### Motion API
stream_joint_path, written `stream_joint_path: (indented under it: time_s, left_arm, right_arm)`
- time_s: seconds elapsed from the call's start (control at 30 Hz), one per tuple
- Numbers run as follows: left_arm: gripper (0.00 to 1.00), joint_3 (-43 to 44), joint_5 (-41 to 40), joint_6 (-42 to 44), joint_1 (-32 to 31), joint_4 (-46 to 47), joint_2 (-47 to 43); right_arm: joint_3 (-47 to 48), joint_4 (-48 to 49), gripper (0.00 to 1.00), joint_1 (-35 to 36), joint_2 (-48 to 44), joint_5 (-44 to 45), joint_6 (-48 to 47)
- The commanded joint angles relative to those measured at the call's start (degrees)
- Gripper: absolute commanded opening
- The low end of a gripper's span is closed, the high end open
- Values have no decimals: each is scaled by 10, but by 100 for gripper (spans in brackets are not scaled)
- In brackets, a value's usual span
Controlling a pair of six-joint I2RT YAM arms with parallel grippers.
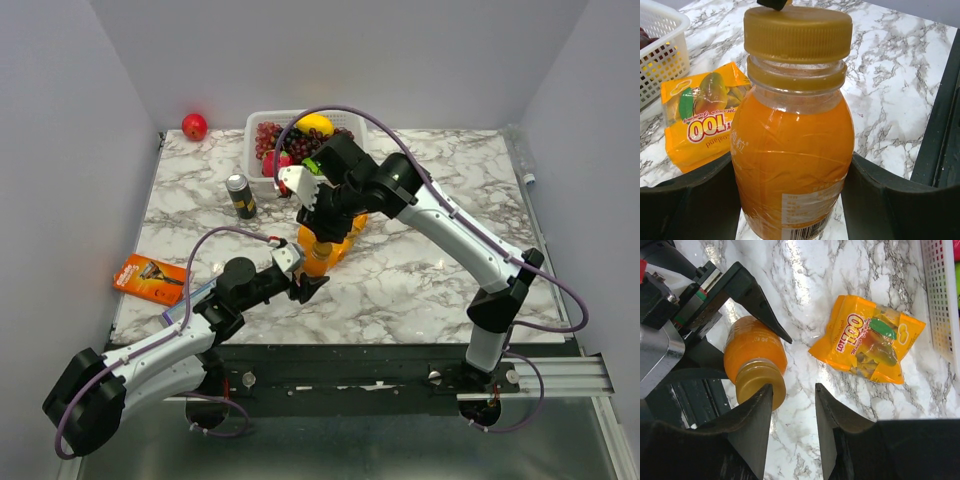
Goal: Screw on the bottle caps
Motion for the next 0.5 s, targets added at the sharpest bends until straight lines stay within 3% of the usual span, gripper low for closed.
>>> stream_joint_path:
  time_s: [0.0,0.47]
  left_arm:
    - [0,14,18,-2,4,40,-2]
    - [0,16,-10,-59,14,52,-1]
  right_arm:
    - [1,-15,48,20,23,1,-3]
    - [-2,-19,51,31,13,24,7]
